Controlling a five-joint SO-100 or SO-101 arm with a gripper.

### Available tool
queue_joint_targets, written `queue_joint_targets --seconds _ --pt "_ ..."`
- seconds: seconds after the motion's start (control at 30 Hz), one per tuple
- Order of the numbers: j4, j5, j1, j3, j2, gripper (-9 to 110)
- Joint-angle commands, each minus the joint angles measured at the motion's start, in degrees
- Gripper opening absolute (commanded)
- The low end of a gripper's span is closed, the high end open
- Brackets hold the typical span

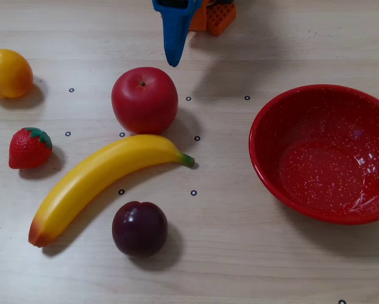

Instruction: Put the peach in the red bowl.

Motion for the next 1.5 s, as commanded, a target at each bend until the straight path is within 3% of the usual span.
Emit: queue_joint_targets --seconds 0.0,0.37,0.63,0.97,1.47 --pt "3.69 -1.58 0.53 0.97 0.62 0" --pt "2.64 -3.25 2.02 0.88 -0.18 0" --pt "-0.88 0.53 -0.26 -6.59 -12.48 0" --pt "1.14 5.89 -9.76 -37.27 -39.81 5" --pt "10.55 15.91 -30.59 -80.42 -80.42 3"
